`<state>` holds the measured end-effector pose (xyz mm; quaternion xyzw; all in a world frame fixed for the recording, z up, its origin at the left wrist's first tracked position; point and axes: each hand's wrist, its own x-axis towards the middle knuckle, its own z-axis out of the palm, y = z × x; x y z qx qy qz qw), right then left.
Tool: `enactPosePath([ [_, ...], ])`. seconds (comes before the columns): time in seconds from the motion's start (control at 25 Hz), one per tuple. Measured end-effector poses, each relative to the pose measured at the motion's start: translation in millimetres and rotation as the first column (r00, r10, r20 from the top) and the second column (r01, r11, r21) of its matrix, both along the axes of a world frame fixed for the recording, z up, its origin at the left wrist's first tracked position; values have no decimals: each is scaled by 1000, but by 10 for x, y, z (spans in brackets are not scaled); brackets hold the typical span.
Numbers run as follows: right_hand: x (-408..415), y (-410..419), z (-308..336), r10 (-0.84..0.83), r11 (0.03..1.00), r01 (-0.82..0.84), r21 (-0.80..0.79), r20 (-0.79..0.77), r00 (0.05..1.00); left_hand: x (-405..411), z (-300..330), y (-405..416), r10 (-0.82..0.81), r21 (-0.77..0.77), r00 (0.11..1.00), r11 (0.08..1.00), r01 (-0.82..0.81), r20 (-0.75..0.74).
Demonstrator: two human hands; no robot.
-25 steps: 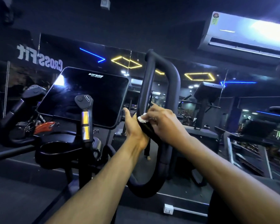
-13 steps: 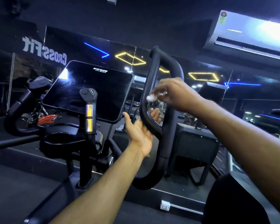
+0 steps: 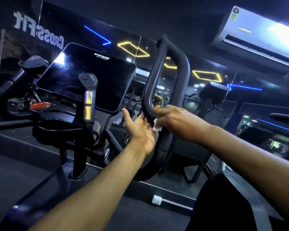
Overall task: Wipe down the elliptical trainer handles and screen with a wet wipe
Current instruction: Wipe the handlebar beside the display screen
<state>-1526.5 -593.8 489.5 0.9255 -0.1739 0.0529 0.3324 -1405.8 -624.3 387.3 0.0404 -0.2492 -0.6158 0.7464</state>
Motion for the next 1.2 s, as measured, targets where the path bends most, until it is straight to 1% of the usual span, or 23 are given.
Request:
enactPosePath([
  [0.08, 19, 97, 146, -64, 997, 70, 42, -132, 989, 0, -12, 5, 12, 12, 1000, 1000, -12, 15],
  [0.12, 67, 148, 273, -122, 987, 135, 82, -143, 982, 3, -33, -1, 21, 20, 1000, 1000, -21, 19],
  [0.16, 124, 179, 401, -158, 978, 169, 121, -94, 983, 4, -56, -10, 25, 32, 1000, 999, -25, 14],
  [0.2, 178, 161, 514, -150, 981, 146, 130, 16, 989, 0, -77, -13, 24, 43, 1000, 999, -24, 6],
  [0.28, 289, 30, 601, -100, 994, 84, 70, 270, 958, -8, -109, -23, 23, 51, 1000, 998, -23, -1],
  [0.32, 347, -47, 553, -100, 994, 82, 66, 352, 931, -10, -114, -23, 23, 53, 1000, 998, -22, -7],
  [0.4, 390, -200, 292, -108, 991, 66, 113, 428, 897, 7, -114, -14, 22, 59, 1000, 998, -21, -20],
  [0.48, 273, -268, 47, -69, 993, 18, 114, 464, 883, 36, -111, -6, 11, 54, 1000, 998, -11, -12],
  [0.52, 181, -258, -11, -47, 994, -5, 113, 449, 892, 47, -110, 17, 7, 49, 1000, 999, -6, -5],
  [0.56, 109, -223, -32, -27, 994, -16, 106, 393, 919, 48, -102, 41, 10, 53, 1000, 999, -10, 3],
  [0.64, 45, -95, 13, -34, 996, 19, 84, 189, 981, 18, -90, 71, 21, 74, 1000, 997, -21, 7],
  [0.68, 59, -14, 67, -71, 994, 65, 82, 64, 995, -2, -83, 77, 27, 86, 1000, 996, -27, 8],
  [0.72, 100, 61, 138, -126, 988, 131, 83, -63, 990, -14, -75, 75, 34, 93, 999, 995, -35, 11],
  [0.76, 158, 100, 223, -180, 978, 193, 83, -145, 973, -11, -70, 70, 35, 93, 999, 995, -36, 12],
  [0.8, 223, 113, 321, -202, 973, 216, 84, -150, 968, 1, -67, 68, 27, 94, 1000, 995, -27, 11],
  [0.84, 290, 97, 419, -190, 978, 196, 75, -82, 978, 21, -66, 72, 20, 94, 1000, 995, -22, 18],
  [0.92, 438, -41, 545, -120, 993, 122, 1, 150, 981, 70, -59, 85, 7, 84, 1000, 996, -9, 27],
  [0.96, 518, -118, 538, -105, 993, 114, -26, 229, 968, 92, -57, 88, -4, 75, 1000, 997, 3, 20],
  [1.0, 577, -183, 476, -108, 992, 120, -31, 251, 962, 115, -68, 86, -15, 67, 1000, 998, 14, 10],
  [1.04, 608, -228, 360, -108, 992, 121, -41, 223, 969, 132, -74, 85, -25, 60, 1000, 998, 25, 1],
  [1.08, 583, -264, 226, -94, 991, 107, -77, 155, 983, 147, -81, 79, -35, 54, 999, 998, 35, -5],
  [1.2, 281, -199, -41, -67, 981, 47, -188, -99, 993, 171, -99, 79, -65, 42, 998, 997, 65, 17],
])
